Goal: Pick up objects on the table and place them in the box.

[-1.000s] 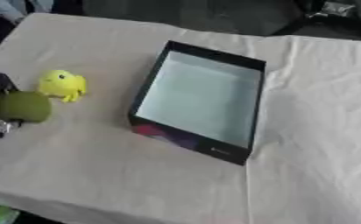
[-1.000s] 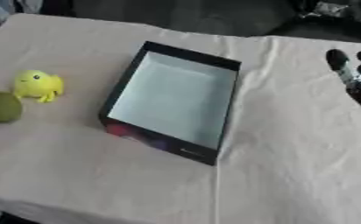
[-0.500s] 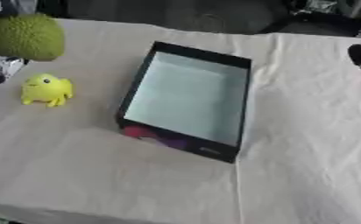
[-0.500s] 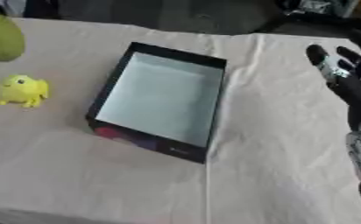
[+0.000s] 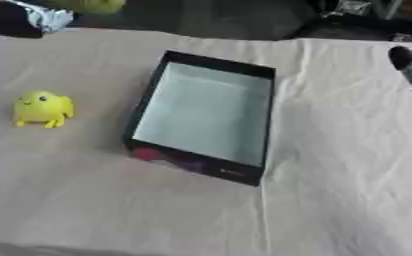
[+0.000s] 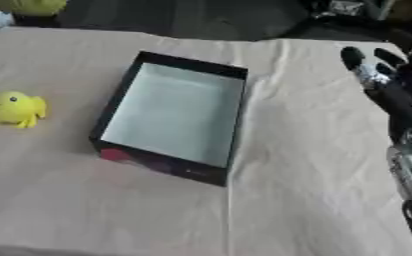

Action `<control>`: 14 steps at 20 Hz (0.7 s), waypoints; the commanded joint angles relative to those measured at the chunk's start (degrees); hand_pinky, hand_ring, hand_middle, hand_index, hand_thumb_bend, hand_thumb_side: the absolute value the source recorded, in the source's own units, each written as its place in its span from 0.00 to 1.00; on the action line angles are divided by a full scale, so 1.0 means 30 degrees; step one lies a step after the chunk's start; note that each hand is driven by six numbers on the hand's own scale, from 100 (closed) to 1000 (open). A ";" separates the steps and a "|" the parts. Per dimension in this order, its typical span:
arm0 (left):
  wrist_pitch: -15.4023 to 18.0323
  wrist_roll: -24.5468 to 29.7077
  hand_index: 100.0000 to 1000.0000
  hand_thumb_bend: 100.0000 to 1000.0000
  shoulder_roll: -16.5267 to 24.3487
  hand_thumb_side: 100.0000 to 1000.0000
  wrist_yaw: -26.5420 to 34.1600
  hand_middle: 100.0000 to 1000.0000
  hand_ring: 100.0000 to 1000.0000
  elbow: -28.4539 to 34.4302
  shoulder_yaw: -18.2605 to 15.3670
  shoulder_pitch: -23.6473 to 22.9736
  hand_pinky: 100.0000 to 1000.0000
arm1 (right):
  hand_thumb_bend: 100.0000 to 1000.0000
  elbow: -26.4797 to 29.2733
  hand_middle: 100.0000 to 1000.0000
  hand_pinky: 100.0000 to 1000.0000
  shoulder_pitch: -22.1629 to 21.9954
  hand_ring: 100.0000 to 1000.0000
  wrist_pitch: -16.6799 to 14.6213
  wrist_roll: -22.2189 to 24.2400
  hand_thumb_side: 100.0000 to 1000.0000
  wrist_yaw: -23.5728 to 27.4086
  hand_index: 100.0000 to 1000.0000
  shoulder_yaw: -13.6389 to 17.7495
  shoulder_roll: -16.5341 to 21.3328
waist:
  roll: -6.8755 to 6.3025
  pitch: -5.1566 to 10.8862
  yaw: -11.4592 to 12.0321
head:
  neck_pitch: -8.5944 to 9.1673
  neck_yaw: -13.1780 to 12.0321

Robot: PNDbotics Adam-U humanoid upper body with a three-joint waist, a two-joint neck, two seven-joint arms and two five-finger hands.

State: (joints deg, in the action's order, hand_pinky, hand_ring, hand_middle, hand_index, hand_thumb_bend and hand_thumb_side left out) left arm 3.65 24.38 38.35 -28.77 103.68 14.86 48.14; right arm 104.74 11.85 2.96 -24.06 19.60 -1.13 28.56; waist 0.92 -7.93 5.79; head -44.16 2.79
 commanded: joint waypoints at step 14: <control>0.2558 0.1414 0.46 0.16 -0.5327 0.00 -0.5907 0.56 0.58 -0.6782 0.1641 0.0967 0.66 | 0.70 0.0305 0.90 0.93 0.0366 0.86 -0.0118 -0.0200 0.25 0.0140 0.84 0.0168 0.0257 | 0.0211 -0.0192 -0.0248 | 0.0014 0.0291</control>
State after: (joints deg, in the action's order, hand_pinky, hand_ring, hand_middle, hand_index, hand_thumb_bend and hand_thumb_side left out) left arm 10.69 28.52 22.59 -45.49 84.20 19.91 50.13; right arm 104.73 12.13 2.77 -24.49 19.91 -1.10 28.49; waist 1.58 -9.22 5.10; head -44.16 3.67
